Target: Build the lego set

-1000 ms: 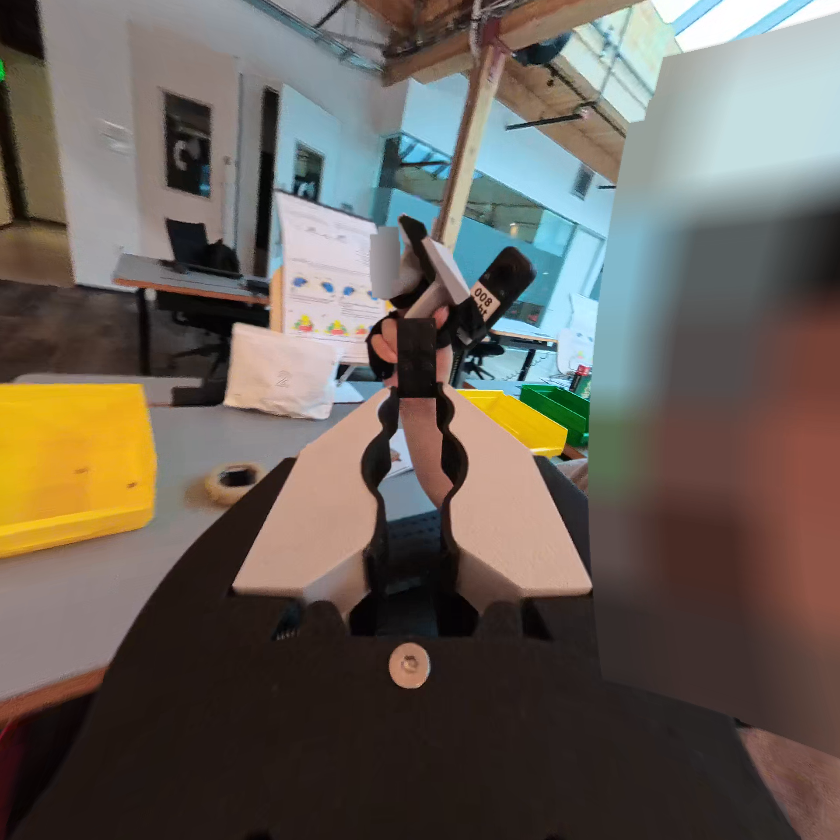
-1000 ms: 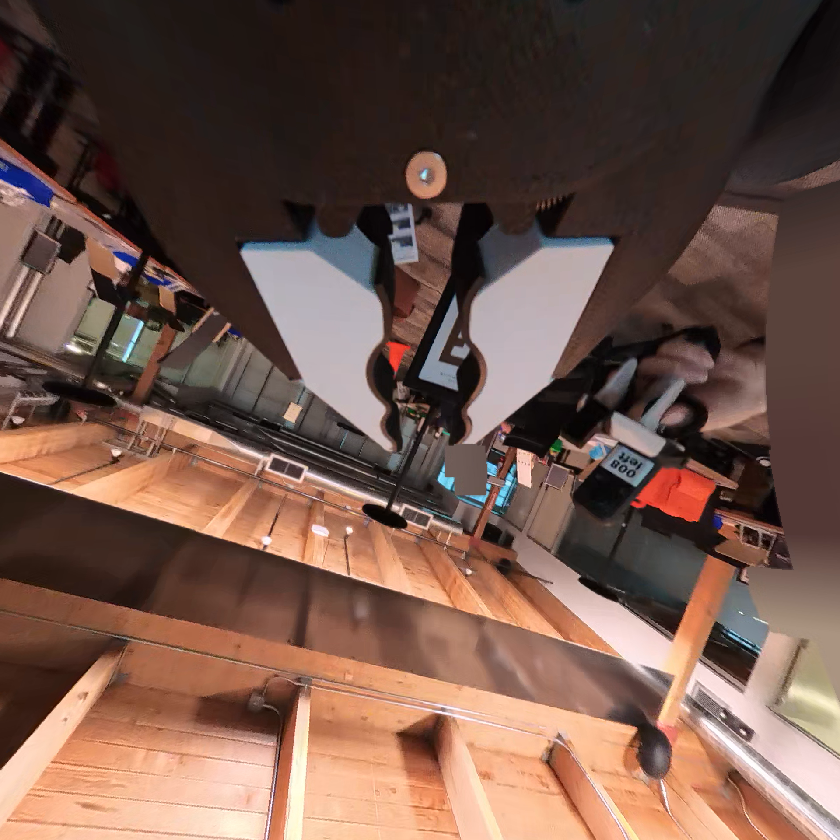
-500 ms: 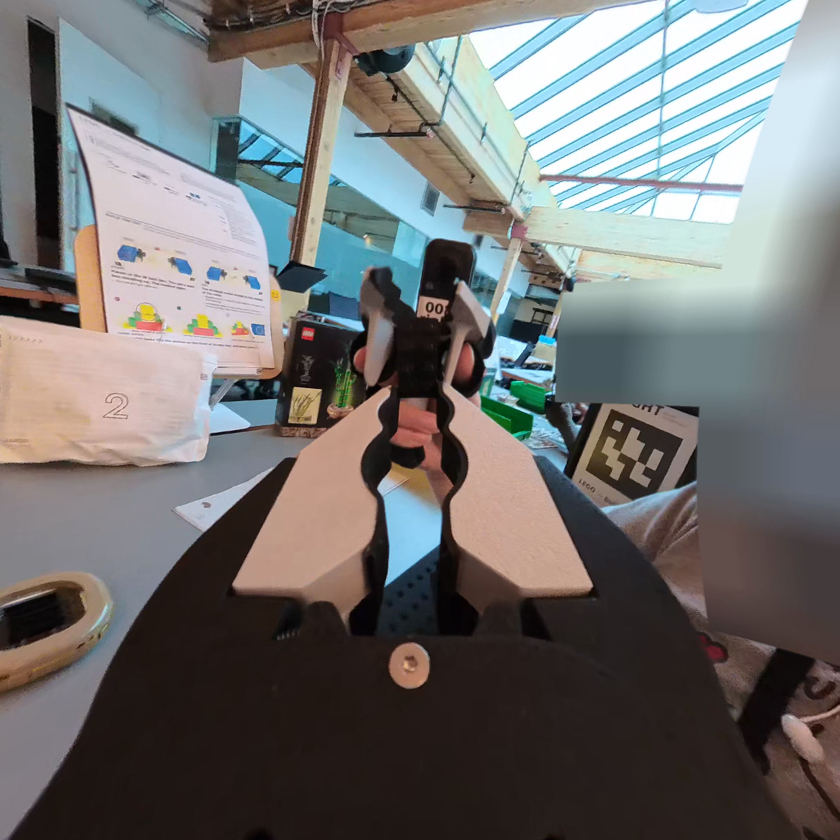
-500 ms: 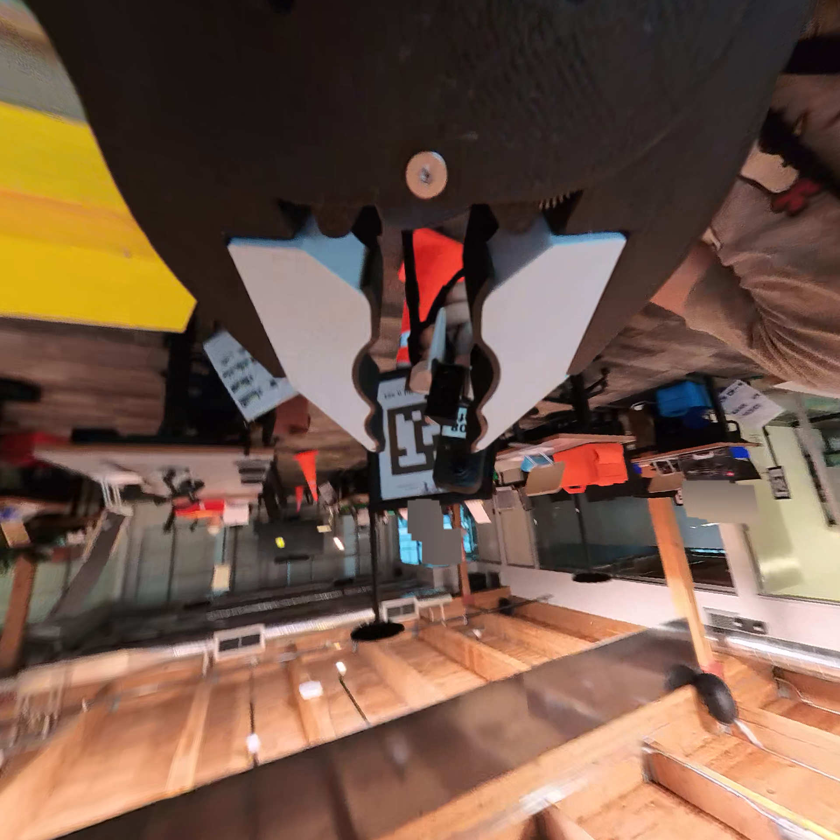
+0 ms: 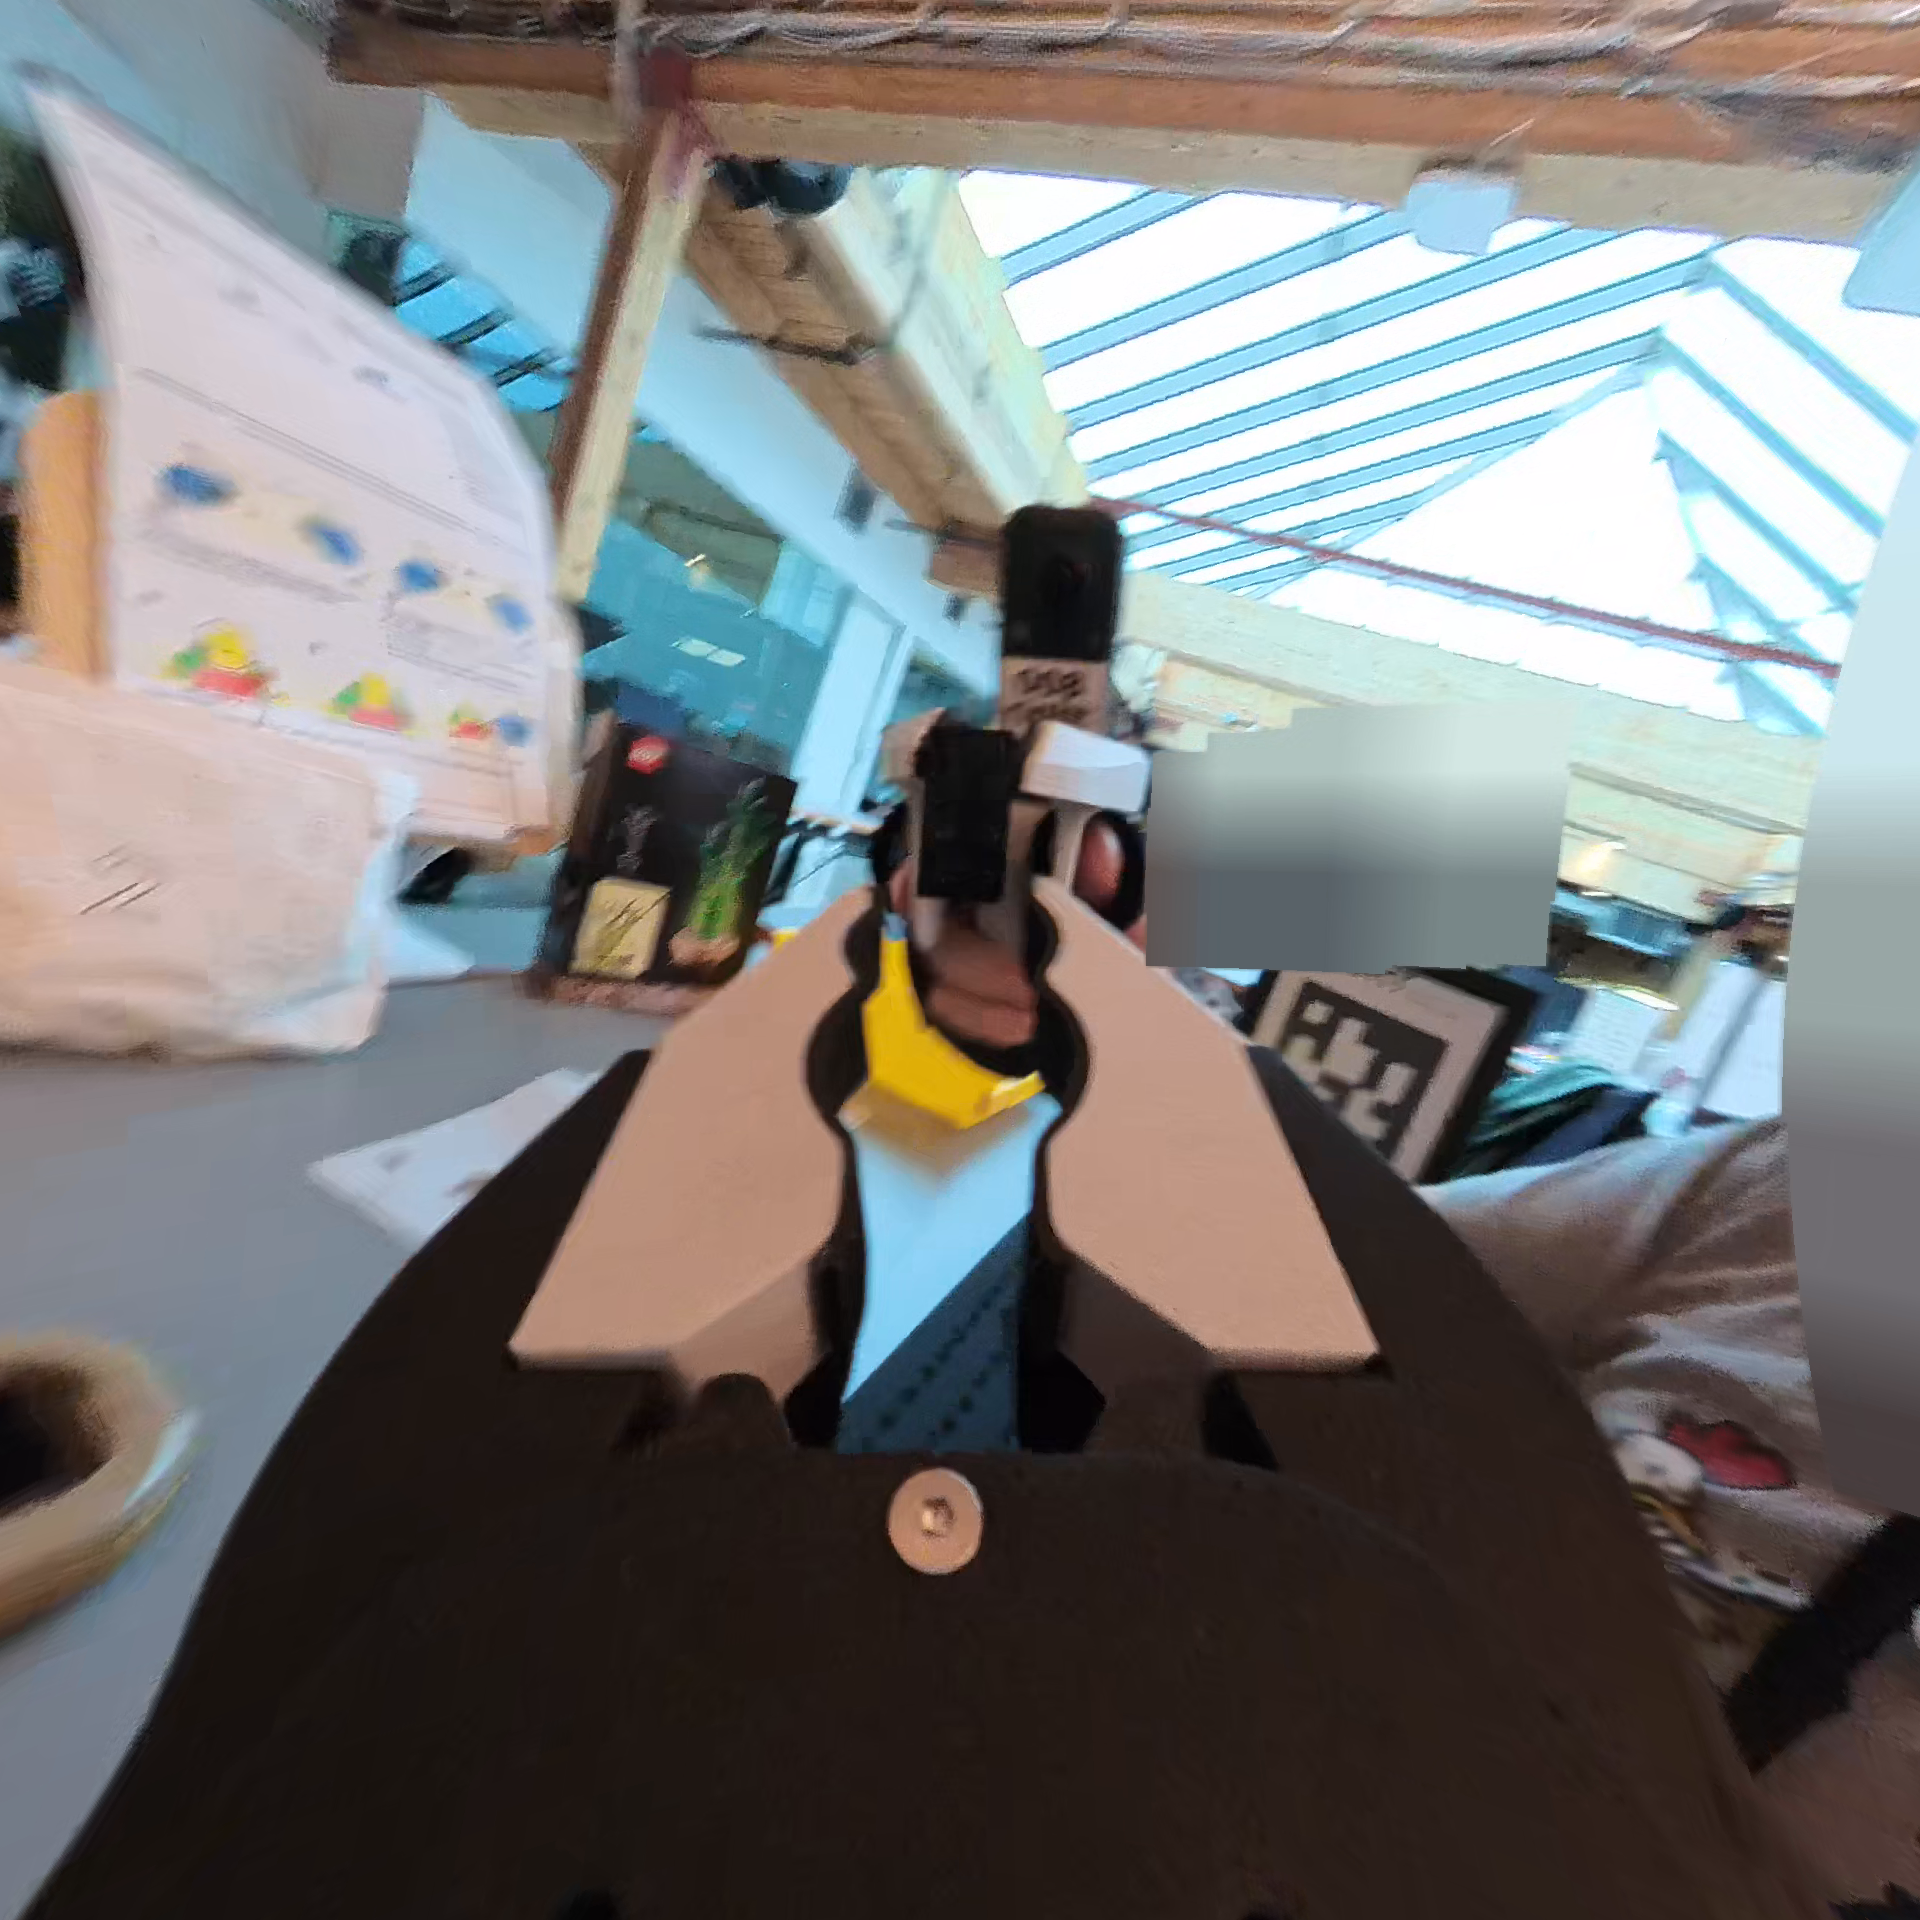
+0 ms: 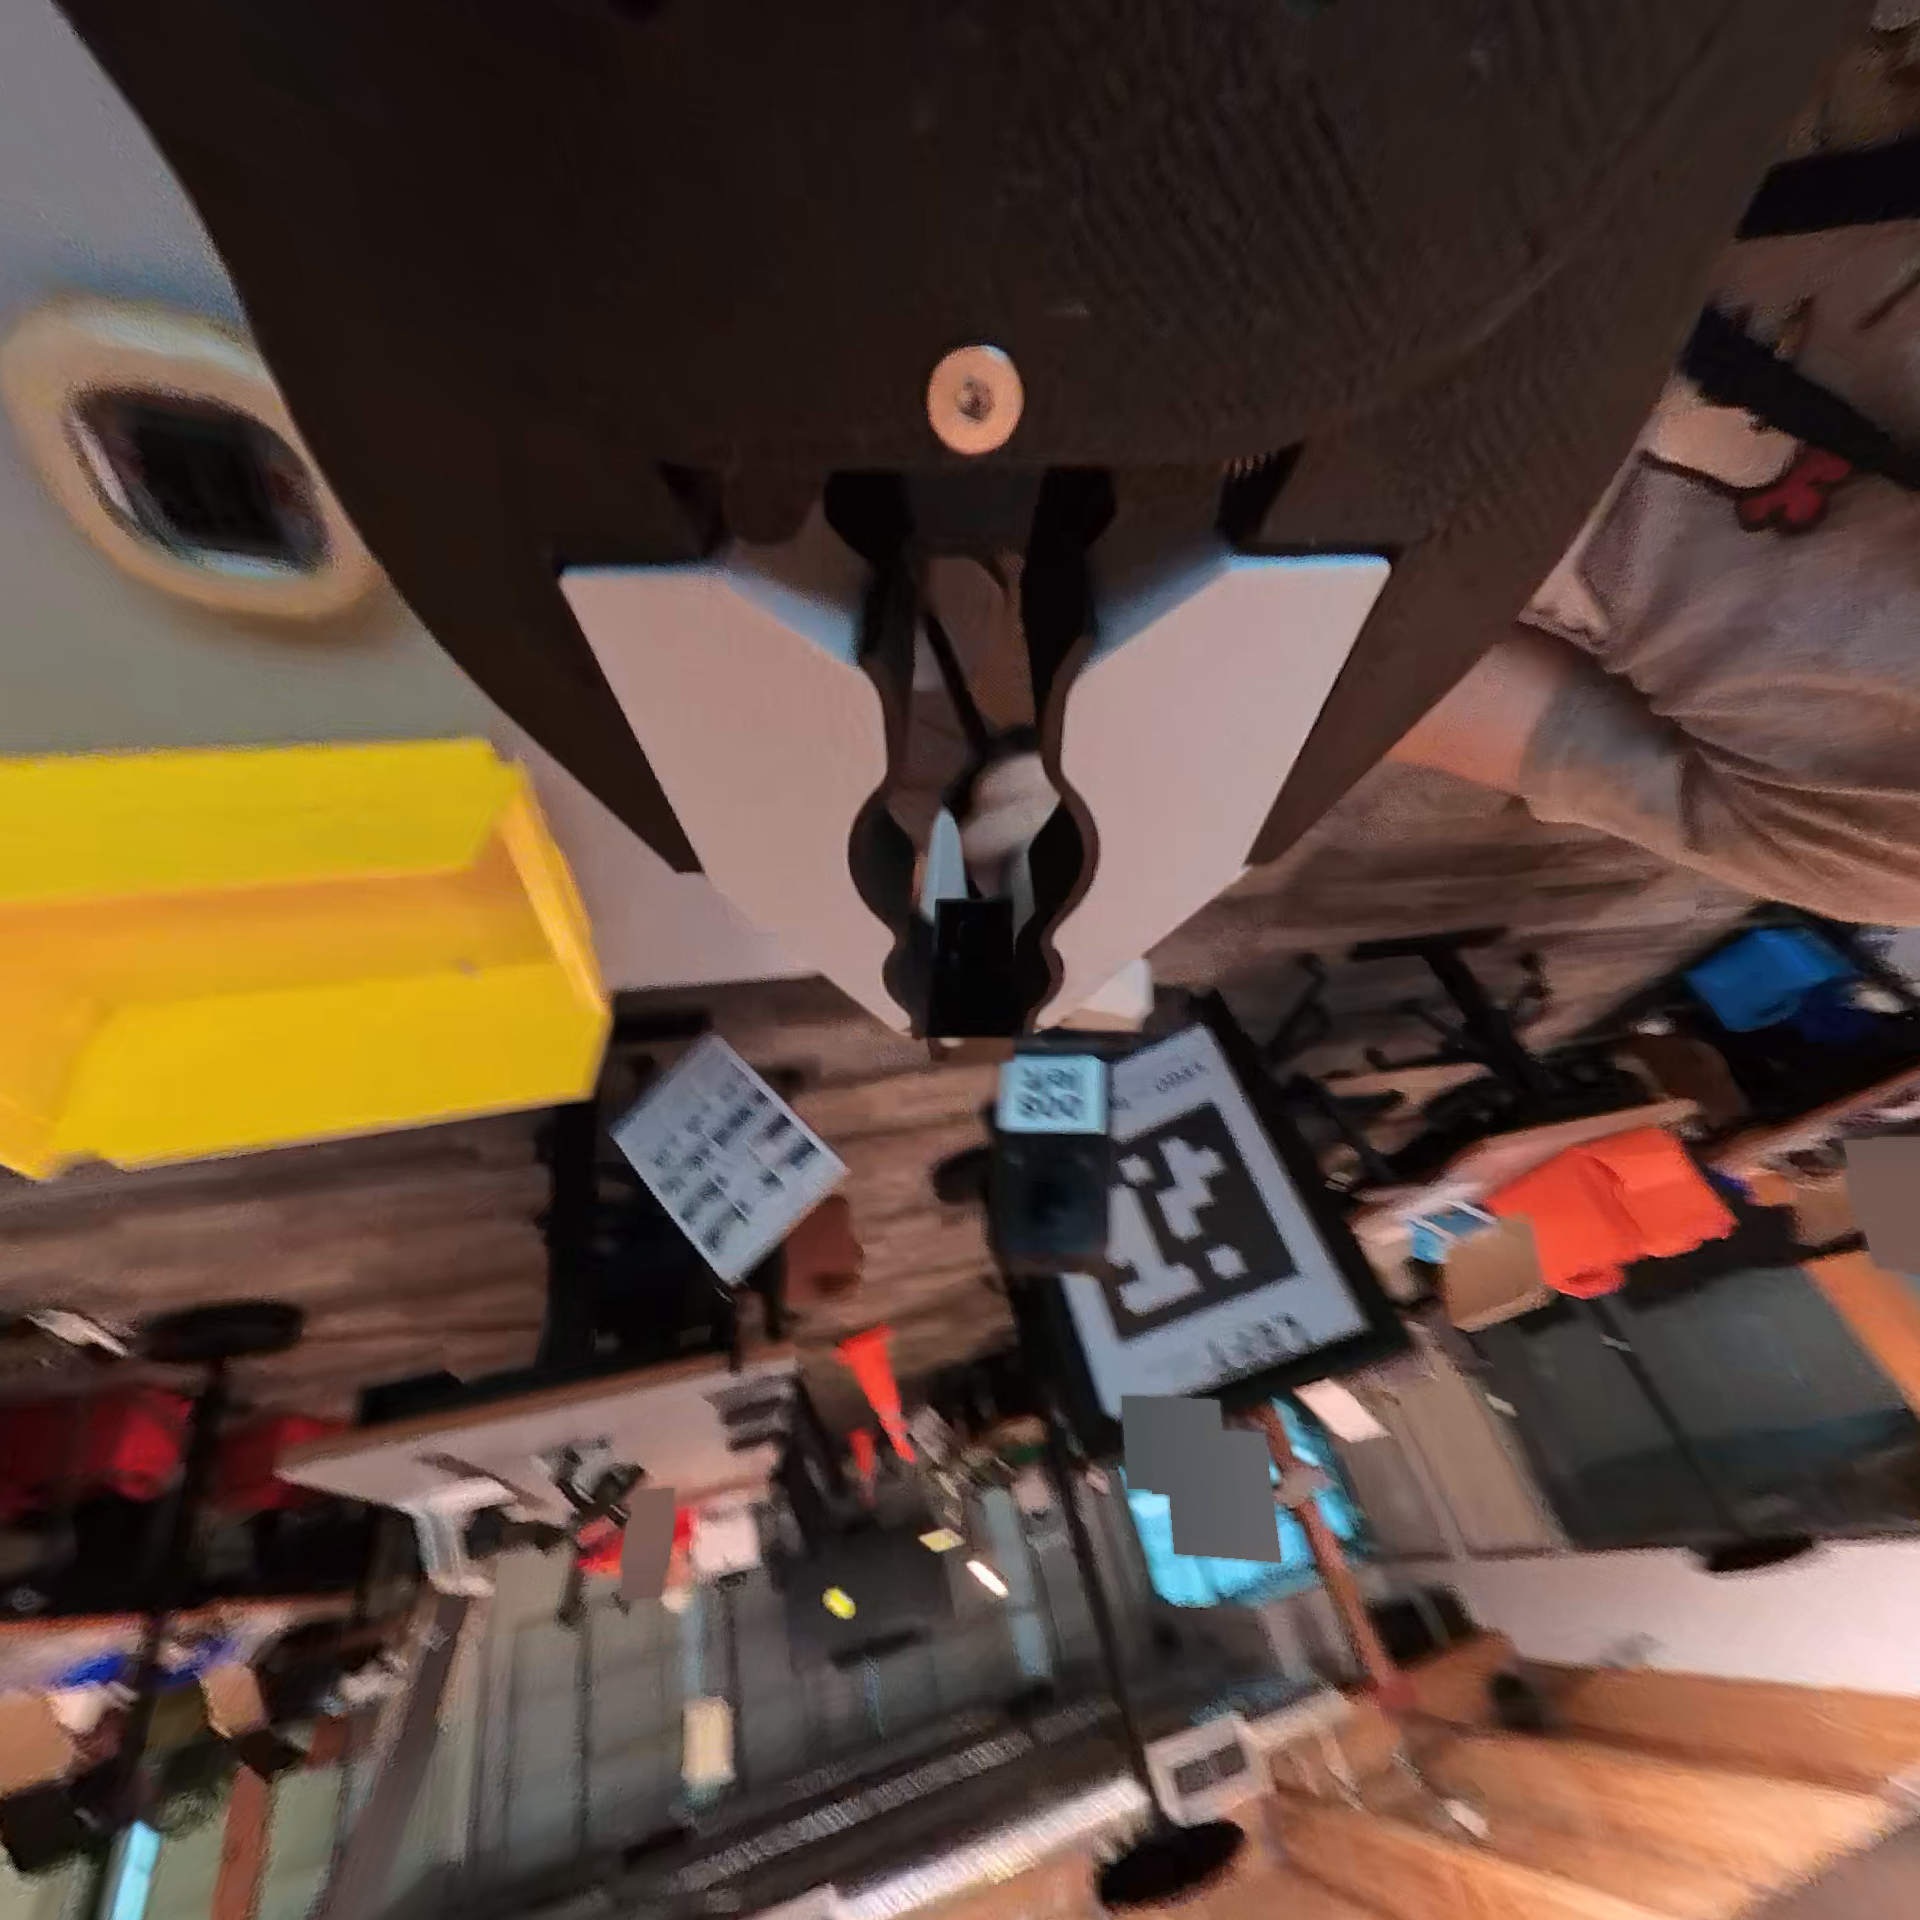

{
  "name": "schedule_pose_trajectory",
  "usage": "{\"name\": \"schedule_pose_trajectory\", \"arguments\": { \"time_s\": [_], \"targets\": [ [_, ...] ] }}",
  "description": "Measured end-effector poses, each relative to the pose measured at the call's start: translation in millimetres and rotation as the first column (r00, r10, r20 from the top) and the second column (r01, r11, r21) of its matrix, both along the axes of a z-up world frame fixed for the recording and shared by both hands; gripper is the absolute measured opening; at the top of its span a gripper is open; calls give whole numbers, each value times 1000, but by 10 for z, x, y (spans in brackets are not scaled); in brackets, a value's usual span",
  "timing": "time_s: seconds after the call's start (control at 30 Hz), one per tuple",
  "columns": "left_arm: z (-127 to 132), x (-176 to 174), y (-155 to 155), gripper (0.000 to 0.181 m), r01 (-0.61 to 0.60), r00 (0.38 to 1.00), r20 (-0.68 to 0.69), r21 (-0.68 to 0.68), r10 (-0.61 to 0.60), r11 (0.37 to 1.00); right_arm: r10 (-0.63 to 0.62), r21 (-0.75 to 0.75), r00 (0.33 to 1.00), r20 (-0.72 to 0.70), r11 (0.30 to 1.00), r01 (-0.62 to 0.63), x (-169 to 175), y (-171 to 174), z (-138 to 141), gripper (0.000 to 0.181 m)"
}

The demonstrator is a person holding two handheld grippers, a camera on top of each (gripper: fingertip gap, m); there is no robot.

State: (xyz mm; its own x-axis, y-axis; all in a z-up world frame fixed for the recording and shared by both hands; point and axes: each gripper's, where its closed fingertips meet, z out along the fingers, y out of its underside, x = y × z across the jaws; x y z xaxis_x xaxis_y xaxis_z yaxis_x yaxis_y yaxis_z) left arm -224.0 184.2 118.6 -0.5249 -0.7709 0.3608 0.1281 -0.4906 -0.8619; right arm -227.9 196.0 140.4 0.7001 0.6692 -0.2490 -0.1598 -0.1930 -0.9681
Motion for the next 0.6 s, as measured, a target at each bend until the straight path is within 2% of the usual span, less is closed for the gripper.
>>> {"name": "schedule_pose_trajectory", "arguments": {
  "time_s": [0.03,0.07,0.1,0.17,0.23,0.27,0.33,0.4,0.5,0.6],
  "targets": [
    [-159,31,159,43,-61,996,-69,6,62,998,-62,-43,997,50,997,64,140,86,-149,13],
    [-328,20,309,48,-121,985,-121,29,123,992,-114,-114,984,136,985,130,303,172,-399,15],
    [-477,-21,439,47,-177,971,-150,57,184,983,-127,-235,959,252,954,188,466,234,-782,14],
    [-698,-97,645,46,-278,939,-178,117,295,953,-93,-456,874,477,824,336,819,275,-1646,14],
    [-818,-88,766,50,-334,909,-194,194,370,922,-7,-561,788,616,699,444,1068,247,-2285,15],
    [-835,-51,814,53,-355,896,-193,233,401,905,25,-568,745,666,664,486,1163,253,-2477,15],
    [-838,59,908,57,-390,869,-186,315,459,866,76,-580,687,723,607,543,1315,262,-2722,15],
    [-794,172,1018,57,-426,846,-155,378,509,822,64,-567,665,744,586,578,1458,344,-2830,14],
    [-616,318,1174,55,-438,845,-108,424,525,792,103,-622,700,707,563,545,1542,391,-2969,15],
    [-342,372,1381,53,-468,834,-61,447,548,762,120,-616,689,715,573,540,1656,452,-3055,15]
  ]
}}
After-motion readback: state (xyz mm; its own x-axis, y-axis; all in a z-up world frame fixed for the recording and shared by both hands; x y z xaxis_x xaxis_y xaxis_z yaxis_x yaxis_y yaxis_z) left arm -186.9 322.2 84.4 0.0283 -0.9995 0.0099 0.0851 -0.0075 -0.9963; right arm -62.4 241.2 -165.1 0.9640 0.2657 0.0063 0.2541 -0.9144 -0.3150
